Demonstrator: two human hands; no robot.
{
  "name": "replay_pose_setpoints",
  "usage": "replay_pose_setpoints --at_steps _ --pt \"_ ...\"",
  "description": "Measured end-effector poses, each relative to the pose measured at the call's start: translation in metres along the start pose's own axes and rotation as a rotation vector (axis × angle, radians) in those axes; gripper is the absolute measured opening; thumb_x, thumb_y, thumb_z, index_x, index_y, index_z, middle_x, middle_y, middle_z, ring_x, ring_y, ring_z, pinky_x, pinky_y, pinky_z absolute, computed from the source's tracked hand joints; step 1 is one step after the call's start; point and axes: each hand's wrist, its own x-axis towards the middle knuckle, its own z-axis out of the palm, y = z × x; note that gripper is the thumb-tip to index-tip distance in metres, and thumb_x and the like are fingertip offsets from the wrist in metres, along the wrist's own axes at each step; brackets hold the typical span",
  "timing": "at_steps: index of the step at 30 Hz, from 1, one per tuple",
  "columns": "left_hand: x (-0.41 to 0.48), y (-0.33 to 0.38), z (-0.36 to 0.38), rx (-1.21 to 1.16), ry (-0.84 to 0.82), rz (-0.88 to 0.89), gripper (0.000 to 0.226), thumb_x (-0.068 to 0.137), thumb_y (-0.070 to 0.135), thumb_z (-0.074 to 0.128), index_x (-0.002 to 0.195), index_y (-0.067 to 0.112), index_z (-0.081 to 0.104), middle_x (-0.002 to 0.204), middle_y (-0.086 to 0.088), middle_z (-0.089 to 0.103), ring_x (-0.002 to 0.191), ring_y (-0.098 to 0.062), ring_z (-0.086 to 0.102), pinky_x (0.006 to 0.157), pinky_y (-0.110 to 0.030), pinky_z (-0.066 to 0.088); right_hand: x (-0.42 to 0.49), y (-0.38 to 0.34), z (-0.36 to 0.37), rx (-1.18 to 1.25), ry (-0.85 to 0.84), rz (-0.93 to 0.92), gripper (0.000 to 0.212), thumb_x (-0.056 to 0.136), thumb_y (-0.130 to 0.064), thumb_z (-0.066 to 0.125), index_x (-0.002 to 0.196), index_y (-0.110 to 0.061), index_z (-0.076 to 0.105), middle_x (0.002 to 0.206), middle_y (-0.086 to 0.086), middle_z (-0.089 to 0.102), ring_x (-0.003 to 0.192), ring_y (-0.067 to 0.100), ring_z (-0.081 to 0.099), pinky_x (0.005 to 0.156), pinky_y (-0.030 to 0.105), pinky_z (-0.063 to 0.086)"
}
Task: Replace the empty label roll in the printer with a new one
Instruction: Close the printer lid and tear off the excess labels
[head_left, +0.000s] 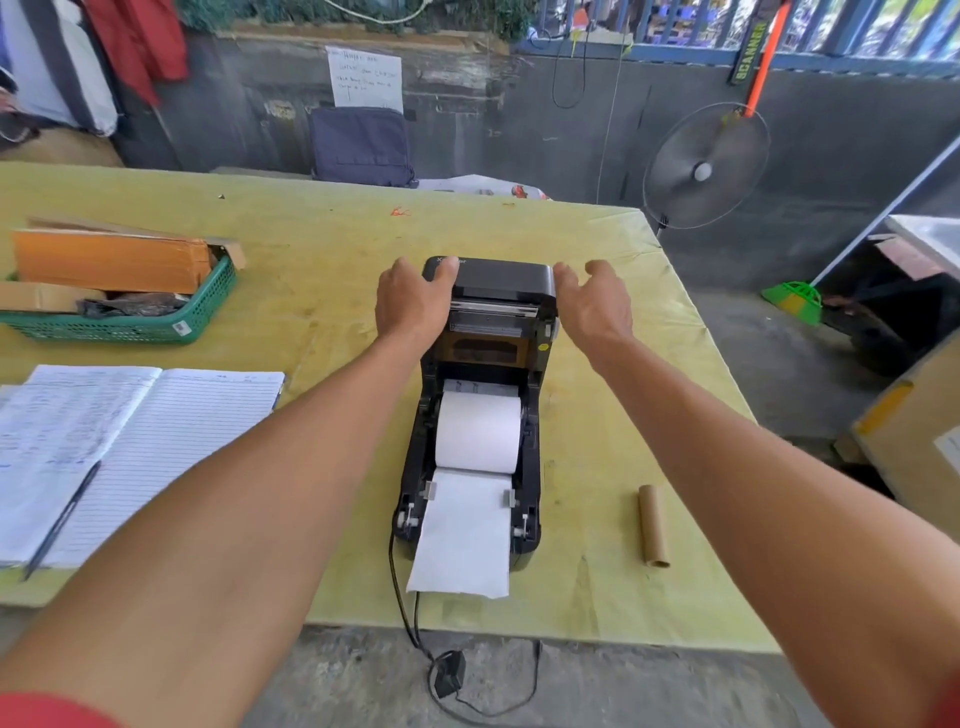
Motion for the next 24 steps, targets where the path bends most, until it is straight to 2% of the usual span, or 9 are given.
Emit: replay_pose_setpoints --at_steps 2,4,5,8,13,16,18,22,24 --pt "0.002 0.001 0.007 -0.033 -0.097 -0.073 0.064 0.092 0.059 0.041 0.121 0.004 0.055 0.118 -0.013 0.062 0.091 -0.028 0.055 0.065 -0.034 0.038 0.009 -0.001 0.005 0.049 -0.132 0.065 0.061 0.101 -0.050 0.038 0.135 0.000 0.047 0.121 0.015 0.059 0.109 0.032 0.056 0.094 0.044 0.046" --pt "0.001 -0.001 0.012 -0.102 -0.092 -0.102 0.057 0.092 0.055 0.045 0.116 0.005 0.057 0.108 -0.010 0.063 0.084 -0.025 0.055 0.062 -0.033 0.037 0.013 0.001 0.013 0.106 -0.219 0.087 0.059 0.101 -0.051 0.038 0.118 0.002 0.058 0.088 0.009 0.058 0.084 0.027 0.055 0.084 0.043 0.051" --pt "0.001 -0.001 0.012 -0.139 -0.065 -0.114 0.052 0.091 0.053 0.049 0.111 0.006 0.059 0.101 -0.008 0.063 0.078 -0.023 0.055 0.058 -0.031 0.037 0.013 0.003 0.016 0.104 -0.223 0.080 0.057 0.100 -0.051 0.039 0.111 0.001 0.060 0.081 0.006 0.055 0.076 0.025 0.052 0.075 0.041 0.052" --pt "-0.002 0.003 0.007 -0.210 -0.020 -0.154 0.036 0.086 0.047 0.058 0.086 0.011 0.059 0.076 0.001 0.057 0.059 -0.015 0.048 0.047 -0.028 0.031 0.009 0.009 0.020 0.065 -0.153 0.052 0.049 0.098 -0.049 0.045 0.093 -0.003 0.061 0.073 0.005 0.054 0.066 0.025 0.050 0.058 0.033 0.038" --pt "-0.019 -0.004 -0.001 -0.258 -0.015 -0.145 0.031 0.084 0.043 0.063 0.065 0.021 0.054 0.060 0.006 0.048 0.053 -0.011 0.043 0.046 -0.027 0.028 -0.005 0.006 0.017 0.091 -0.130 0.103 0.039 0.094 -0.042 0.052 0.074 -0.008 0.056 0.065 0.004 0.053 0.062 0.026 0.050 0.059 0.034 0.042" --pt "-0.029 -0.010 -0.011 -0.251 -0.020 -0.123 0.032 0.081 0.044 0.065 0.063 0.020 0.055 0.057 0.006 0.049 0.052 -0.011 0.043 0.045 -0.027 0.028 -0.019 0.007 0.013 0.073 -0.148 0.114 0.043 0.095 -0.043 0.052 0.089 -0.003 0.065 0.076 0.008 0.058 0.073 0.030 0.057 0.075 0.044 0.054" --pt "-0.036 -0.014 -0.018 -0.225 -0.033 -0.112 0.031 0.079 0.045 0.067 0.065 0.019 0.058 0.056 0.007 0.050 0.051 -0.010 0.044 0.045 -0.026 0.029 -0.032 0.008 0.011 0.070 -0.150 0.111 0.043 0.096 -0.042 0.051 0.102 -0.003 0.066 0.080 0.008 0.059 0.078 0.029 0.058 0.082 0.046 0.055" --pt "-0.055 -0.027 -0.033 -0.192 -0.068 -0.086 0.032 0.075 0.046 0.070 0.063 0.019 0.059 0.054 0.008 0.051 0.048 -0.011 0.046 0.044 -0.024 0.031 -0.063 0.012 0.008 0.059 -0.115 0.089 0.036 0.097 -0.036 0.050 0.110 -0.006 0.064 0.077 0.008 0.056 0.070 0.027 0.051 0.066 0.040 0.047" --pt "-0.067 -0.036 -0.039 -0.182 -0.087 -0.084 0.037 0.074 0.047 0.072 0.062 0.016 0.054 0.055 0.006 0.050 0.049 -0.014 0.045 0.045 -0.026 0.031 -0.081 0.014 0.006 0.066 -0.101 0.085 0.031 0.095 -0.032 0.052 0.111 -0.008 0.065 0.076 0.008 0.057 0.068 0.027 0.050 0.064 0.036 0.043"
